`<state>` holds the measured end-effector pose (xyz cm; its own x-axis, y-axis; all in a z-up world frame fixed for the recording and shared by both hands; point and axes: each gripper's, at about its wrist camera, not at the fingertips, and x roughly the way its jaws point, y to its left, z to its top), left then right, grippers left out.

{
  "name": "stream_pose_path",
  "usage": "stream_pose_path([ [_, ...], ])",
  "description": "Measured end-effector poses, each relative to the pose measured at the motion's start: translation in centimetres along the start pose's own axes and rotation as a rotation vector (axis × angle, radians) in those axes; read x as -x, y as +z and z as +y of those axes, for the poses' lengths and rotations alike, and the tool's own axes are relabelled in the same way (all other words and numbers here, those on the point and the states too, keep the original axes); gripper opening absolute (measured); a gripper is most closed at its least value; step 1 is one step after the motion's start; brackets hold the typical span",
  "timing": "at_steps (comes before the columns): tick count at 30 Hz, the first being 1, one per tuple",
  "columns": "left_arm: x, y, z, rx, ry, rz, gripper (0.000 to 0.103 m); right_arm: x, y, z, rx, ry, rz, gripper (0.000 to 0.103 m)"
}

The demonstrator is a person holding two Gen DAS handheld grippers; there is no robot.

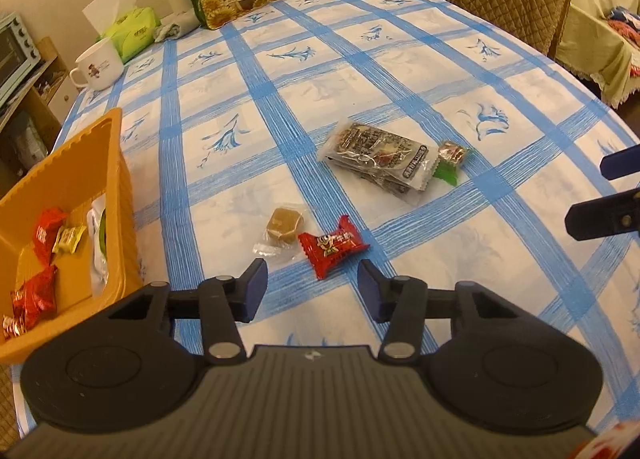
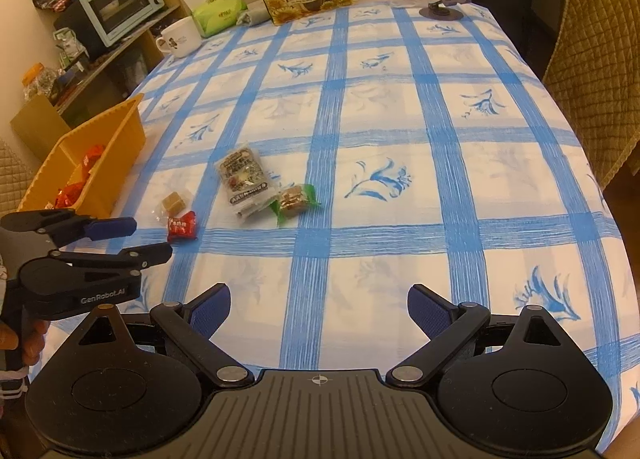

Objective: Organize snacks
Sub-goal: 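Grasp the red wrapped candy with the left tool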

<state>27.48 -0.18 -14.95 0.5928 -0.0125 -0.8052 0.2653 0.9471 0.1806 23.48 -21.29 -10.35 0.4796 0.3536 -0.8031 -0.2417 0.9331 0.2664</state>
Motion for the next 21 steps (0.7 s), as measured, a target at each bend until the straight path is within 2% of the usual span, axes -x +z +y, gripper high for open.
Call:
stream_pose_path([
  [6,-1.1,0.8,-0.4,-0.058,0.009,-0.013,0.043,-0.3,0.1,-0.6,-0.025,-0.016,0.008,0.095],
  [12,-1.9,1.7,-1.0,-0.097,-0.013,-0.015,0.032,-0.7,0.3,-1.1,-0.042,-0.023,0.015,0.095],
  [17,-2.2,1.8,-1.3,-0.094,-0.055,0.005,0.022,-1.0,0.5,-1.3,-0.048,-0.025,0.017,0.095],
  [21,-2.3,1.9,-1.1,-0.066,-0.072,0.009,0.02,-1.2,0.8,-1.4,-0.048,-0.024,0.012,0.095],
])
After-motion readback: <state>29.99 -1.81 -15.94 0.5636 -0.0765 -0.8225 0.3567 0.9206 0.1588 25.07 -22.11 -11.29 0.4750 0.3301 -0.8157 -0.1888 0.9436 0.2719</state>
